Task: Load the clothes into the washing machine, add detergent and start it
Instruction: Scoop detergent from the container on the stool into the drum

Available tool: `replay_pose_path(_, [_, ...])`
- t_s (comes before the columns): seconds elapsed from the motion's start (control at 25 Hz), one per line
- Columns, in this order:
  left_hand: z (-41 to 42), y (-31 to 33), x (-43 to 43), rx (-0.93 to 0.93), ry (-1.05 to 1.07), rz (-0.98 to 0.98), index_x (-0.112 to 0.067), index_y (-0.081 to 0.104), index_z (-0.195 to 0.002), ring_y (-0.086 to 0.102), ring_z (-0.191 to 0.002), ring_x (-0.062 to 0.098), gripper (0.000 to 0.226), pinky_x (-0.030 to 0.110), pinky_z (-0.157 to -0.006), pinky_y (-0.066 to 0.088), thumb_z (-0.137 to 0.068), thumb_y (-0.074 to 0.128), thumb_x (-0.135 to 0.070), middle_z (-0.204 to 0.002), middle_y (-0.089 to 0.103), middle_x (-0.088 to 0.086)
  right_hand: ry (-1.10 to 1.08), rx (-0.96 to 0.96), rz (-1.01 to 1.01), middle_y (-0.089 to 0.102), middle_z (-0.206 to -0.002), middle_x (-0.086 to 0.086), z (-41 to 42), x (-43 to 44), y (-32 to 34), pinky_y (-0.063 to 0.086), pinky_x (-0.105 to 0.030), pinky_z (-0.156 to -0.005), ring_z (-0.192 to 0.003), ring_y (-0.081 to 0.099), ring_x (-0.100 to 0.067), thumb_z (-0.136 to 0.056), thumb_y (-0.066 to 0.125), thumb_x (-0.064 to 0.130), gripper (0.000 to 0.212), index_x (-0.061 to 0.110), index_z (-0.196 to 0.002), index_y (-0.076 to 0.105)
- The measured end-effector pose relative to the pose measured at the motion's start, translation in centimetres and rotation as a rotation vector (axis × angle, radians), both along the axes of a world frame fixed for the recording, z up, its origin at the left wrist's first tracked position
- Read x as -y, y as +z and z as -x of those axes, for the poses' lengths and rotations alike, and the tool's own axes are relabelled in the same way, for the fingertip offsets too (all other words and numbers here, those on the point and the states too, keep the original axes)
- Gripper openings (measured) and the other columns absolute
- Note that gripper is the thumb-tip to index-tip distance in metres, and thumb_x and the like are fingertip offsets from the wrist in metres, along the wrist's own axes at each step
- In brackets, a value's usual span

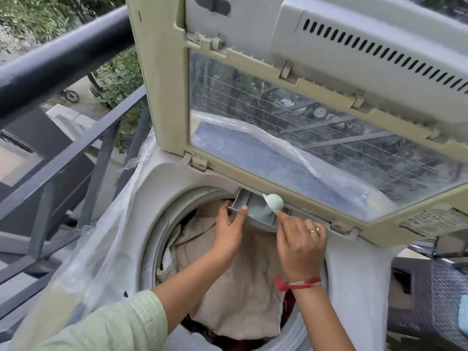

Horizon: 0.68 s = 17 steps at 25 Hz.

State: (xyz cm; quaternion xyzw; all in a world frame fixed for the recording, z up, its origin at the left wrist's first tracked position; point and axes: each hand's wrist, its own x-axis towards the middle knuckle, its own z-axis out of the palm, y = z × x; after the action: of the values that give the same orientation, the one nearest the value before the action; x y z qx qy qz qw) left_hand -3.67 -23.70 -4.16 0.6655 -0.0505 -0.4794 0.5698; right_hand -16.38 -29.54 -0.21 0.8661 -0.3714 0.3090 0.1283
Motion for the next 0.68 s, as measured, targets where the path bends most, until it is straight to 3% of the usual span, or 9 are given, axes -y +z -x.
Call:
replay_pose_path(0.12, [-0.3,0.6,-0.4,-0.044,-0.020,0.032,-0.024,0.024,-0.146,0.051,-0.124,0.023,0.075,0.041,-0.104,0.044,-0.085,0.060,-0.049,-0.146,0.037,0.008,0.049,-0.054,0.029,0.057,-0.062,0.003,-0.1,0.1,0.5,0.034,-0.031,-0.069,-0.055,0.049,-0.021,-0.096,0.047,0.019,0.025,0.018,-0.083,0.069])
replay_pose_path(0.2, [-0.7,1.0,-0.5,-0.069,-0.019,0.044,-0.020,0.019,-0.148,0.057,-0.114,0.020,0.069,0.037,-0.100,0.047,-0.092,0.054,-0.039,-0.145,0.039,0.009,0.068,-0.067,0.028,0.056,-0.061,0.003,-0.1,0.3,0.5,0.035,-0.032,-0.070,-0.055,0.049,-0.021,-0.096,0.048,0.022,0.026,0.018,-0.077,0.066])
replay_pose_path(0.32, [-0.8,2.0,-0.6,-0.075,-0.044,0.049,-0.019,0.013,-0.150,0.057,-0.108,0.017,0.066,0.029,-0.092,0.046,-0.096,0.048,-0.036,-0.146,0.037,0.007,0.055,-0.059,0.005,0.053,-0.061,0.002,-0.1,0.5,0.5,0.035,-0.032,-0.070,-0.056,0.049,-0.021,-0.091,0.056,0.020,0.019,0.017,-0.073,0.061])
replay_pose_path(0.44, [-0.8,2.2,-1.0,-0.052,-0.054,0.042,-0.020,0.014,-0.150,0.053,-0.119,0.020,0.064,0.028,-0.092,0.043,-0.097,0.046,-0.036,-0.147,0.036,0.006,0.043,-0.034,-0.041,0.056,-0.063,0.003,0.1,0.1,0.1,0.033,-0.030,-0.069,-0.058,0.051,-0.021,-0.090,0.056,0.019,0.017,0.016,-0.074,0.061])
replay_pose_path(0.52, [-0.8,1.6,-1.5,-0.007,-0.054,0.020,-0.022,0.017,-0.148,0.047,-0.128,0.021,0.063,0.032,-0.102,0.041,-0.095,0.047,-0.039,-0.147,0.037,0.005,-0.021,0.181,-0.237,0.062,-0.072,0.005,0.4,-0.3,0.5,0.036,-0.027,-0.069,-0.066,0.055,-0.017,-0.086,0.055,0.019,0.010,0.016,-0.084,0.065])
replay_pose_path(0.68, [-0.9,0.6,-3.2,0.100,-0.054,-0.018,-0.028,0.032,-0.142,0.041,-0.132,0.016,0.050,0.040,-0.111,0.034,-0.095,0.046,-0.040,-0.145,0.040,-0.004,-0.405,1.164,-1.091,0.060,-0.082,0.009,1.4,-1.9,1.0,0.046,-0.012,-0.062,-0.068,0.058,0.002,-0.086,0.062,0.010,0.029,0.020,-0.113,0.059])
